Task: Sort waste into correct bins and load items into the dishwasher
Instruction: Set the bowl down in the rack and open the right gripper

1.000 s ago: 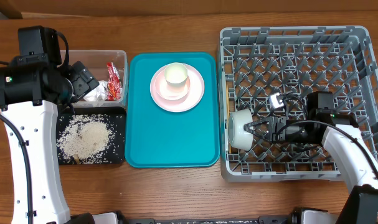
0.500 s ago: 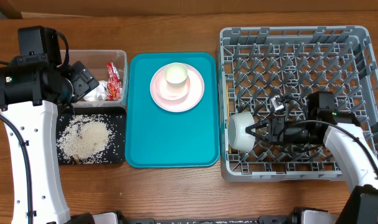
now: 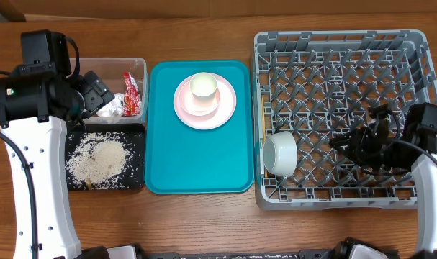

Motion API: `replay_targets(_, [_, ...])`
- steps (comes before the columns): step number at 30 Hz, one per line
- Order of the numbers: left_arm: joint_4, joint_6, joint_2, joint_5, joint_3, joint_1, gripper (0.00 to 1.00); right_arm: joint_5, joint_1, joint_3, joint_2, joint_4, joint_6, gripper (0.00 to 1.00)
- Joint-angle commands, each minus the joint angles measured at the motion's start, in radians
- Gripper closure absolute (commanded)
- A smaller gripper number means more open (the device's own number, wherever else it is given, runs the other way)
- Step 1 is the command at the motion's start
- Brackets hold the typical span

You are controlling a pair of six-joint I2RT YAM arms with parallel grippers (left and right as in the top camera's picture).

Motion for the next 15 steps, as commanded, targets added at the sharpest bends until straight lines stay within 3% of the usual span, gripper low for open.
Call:
replay_targets(1, [0.001,0.012,0.002,-0.003,0.002,-0.001,0.00,0.090,0.015,0.037,-0.091,-0.001,0.078,0.81])
replay_targets(8, [0.001,0.012,0.002,-0.003,0.002,-0.001,0.00,0.091,0.156,0.040,-0.194,-0.001,0.078,0.95])
replay_targets(15, [0.001,0.012,0.002,-0.003,0.002,-0.001,0.00,0.227,0.470,0.040,-0.204,0.041,0.169,0.96])
